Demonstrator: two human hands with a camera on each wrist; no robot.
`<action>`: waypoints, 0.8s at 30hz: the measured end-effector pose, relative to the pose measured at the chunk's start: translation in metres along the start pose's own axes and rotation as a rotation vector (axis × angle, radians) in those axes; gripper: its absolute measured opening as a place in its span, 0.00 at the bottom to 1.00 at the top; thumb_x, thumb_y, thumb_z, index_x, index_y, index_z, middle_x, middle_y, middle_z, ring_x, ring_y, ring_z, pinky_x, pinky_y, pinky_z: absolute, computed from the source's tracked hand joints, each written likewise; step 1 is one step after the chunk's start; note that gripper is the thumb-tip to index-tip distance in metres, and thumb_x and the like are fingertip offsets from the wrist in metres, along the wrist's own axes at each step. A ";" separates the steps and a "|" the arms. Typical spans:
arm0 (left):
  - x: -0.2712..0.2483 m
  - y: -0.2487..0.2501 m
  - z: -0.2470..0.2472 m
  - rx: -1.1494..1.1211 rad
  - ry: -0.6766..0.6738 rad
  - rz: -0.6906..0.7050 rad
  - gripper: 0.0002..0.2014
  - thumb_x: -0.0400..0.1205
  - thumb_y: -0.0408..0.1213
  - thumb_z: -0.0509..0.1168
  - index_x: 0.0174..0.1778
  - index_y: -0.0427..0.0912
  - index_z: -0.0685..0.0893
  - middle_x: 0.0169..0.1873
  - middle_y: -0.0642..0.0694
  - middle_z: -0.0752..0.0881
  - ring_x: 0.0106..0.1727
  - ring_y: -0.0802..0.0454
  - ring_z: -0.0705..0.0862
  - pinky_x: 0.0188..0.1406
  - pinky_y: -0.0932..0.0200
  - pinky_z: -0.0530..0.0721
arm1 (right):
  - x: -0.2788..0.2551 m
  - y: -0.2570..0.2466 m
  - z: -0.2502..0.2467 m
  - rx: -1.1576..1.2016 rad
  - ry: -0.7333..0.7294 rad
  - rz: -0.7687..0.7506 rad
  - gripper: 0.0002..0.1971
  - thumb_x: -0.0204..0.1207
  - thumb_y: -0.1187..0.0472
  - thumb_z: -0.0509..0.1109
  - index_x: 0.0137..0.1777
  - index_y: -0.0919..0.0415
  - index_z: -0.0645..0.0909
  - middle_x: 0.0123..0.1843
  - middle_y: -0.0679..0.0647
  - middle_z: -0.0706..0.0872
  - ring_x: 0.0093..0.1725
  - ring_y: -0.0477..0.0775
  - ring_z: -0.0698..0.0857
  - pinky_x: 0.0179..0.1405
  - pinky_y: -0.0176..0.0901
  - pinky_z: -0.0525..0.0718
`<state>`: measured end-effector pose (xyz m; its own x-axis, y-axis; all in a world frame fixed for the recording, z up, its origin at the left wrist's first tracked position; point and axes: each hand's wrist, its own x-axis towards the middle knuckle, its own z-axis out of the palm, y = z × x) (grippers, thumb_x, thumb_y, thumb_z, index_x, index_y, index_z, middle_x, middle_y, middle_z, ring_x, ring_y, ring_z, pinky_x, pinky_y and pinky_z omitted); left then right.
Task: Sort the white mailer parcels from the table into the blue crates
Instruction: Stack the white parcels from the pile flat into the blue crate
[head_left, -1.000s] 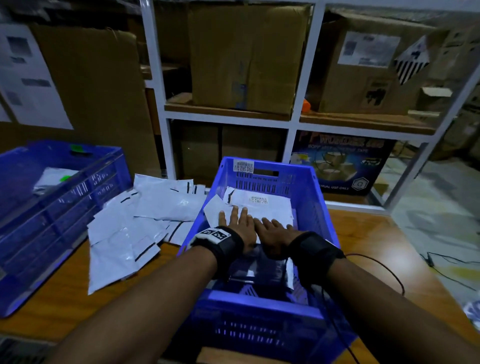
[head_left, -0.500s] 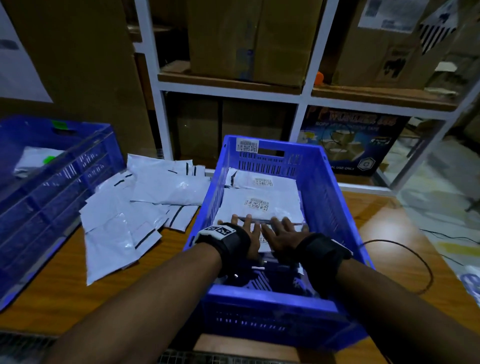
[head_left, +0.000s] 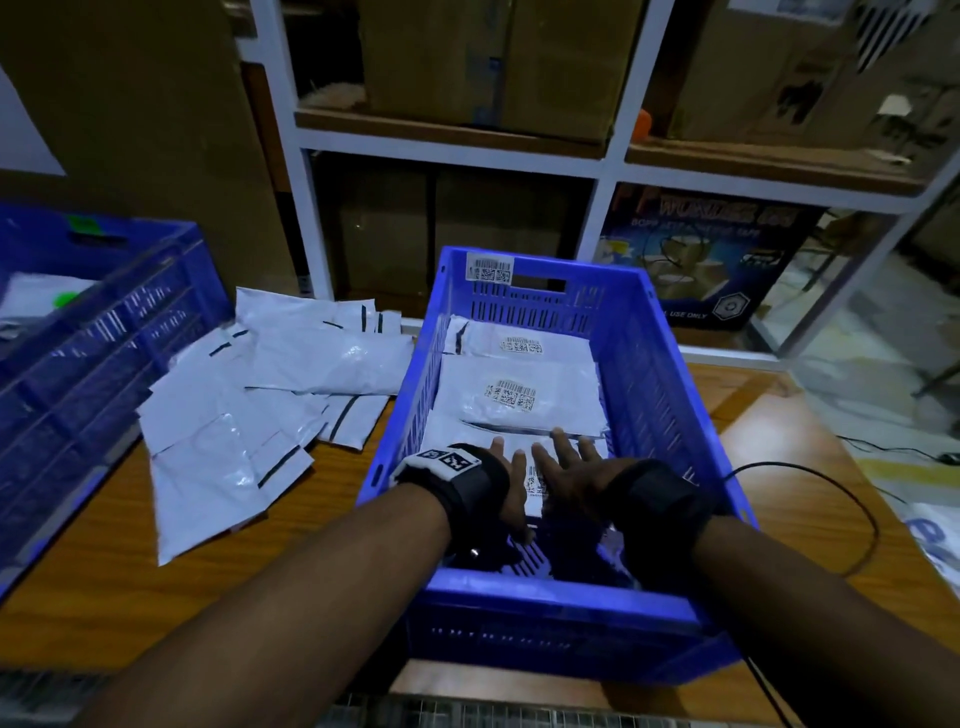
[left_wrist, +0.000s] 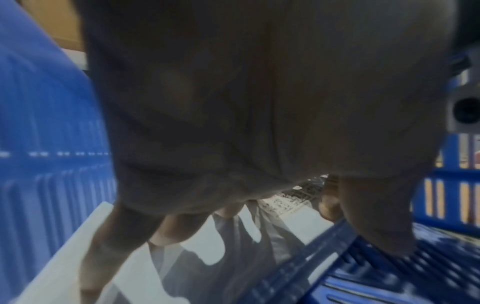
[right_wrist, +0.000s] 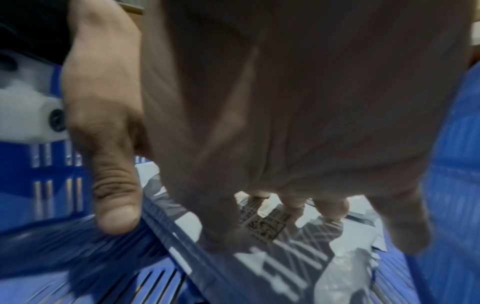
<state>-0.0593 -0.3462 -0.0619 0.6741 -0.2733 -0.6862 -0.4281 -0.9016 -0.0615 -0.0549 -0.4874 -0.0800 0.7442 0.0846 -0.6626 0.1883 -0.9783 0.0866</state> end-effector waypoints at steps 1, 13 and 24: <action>-0.001 0.000 0.000 -0.004 -0.001 0.005 0.55 0.81 0.65 0.64 0.86 0.47 0.30 0.84 0.38 0.29 0.86 0.32 0.53 0.80 0.33 0.61 | -0.001 0.000 -0.001 -0.007 -0.010 0.001 0.40 0.86 0.41 0.57 0.86 0.49 0.34 0.86 0.57 0.29 0.85 0.67 0.36 0.83 0.68 0.45; 0.006 -0.002 0.011 -0.028 0.033 0.011 0.58 0.78 0.67 0.65 0.85 0.50 0.28 0.83 0.42 0.26 0.84 0.30 0.59 0.79 0.28 0.63 | 0.001 -0.006 0.005 -0.092 0.008 -0.025 0.45 0.83 0.38 0.58 0.85 0.48 0.30 0.84 0.58 0.23 0.85 0.69 0.36 0.81 0.71 0.52; 0.006 0.002 0.009 -0.062 0.048 0.007 0.56 0.79 0.64 0.68 0.85 0.54 0.29 0.83 0.42 0.26 0.85 0.28 0.53 0.81 0.29 0.59 | -0.007 -0.004 -0.002 -0.118 -0.059 0.023 0.36 0.89 0.49 0.51 0.86 0.51 0.32 0.86 0.63 0.30 0.85 0.72 0.40 0.82 0.69 0.49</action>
<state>-0.0619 -0.3470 -0.0724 0.6999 -0.2945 -0.6506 -0.3960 -0.9182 -0.0104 -0.0596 -0.4835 -0.0746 0.7110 0.0478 -0.7015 0.2482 -0.9505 0.1868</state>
